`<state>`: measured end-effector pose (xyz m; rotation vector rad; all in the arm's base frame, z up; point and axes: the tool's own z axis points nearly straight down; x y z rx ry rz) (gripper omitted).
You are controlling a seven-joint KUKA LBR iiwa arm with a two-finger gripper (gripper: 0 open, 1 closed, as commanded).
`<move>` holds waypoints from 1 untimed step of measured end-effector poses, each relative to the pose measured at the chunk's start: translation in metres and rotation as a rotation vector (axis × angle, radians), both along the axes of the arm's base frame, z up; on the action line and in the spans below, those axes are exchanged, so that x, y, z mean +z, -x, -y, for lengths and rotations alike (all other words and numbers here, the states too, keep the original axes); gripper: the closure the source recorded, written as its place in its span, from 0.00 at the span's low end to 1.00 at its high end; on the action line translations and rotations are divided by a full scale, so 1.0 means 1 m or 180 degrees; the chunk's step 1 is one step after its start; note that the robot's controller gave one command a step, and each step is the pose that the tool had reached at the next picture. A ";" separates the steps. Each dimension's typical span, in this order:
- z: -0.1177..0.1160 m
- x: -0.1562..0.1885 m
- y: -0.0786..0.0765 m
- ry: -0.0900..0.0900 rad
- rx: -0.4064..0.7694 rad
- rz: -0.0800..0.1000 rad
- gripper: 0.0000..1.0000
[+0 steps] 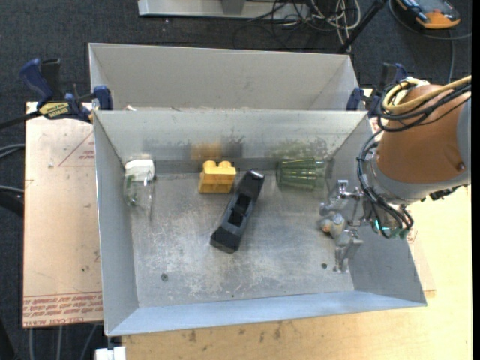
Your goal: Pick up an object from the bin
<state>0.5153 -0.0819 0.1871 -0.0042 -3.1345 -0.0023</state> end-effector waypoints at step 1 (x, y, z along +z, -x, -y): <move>0.000 0.004 -0.002 0.0004 0.0007 0.0025 0.00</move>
Offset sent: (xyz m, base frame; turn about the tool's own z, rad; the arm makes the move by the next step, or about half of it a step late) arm 0.0435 -0.0302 0.0049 -0.5616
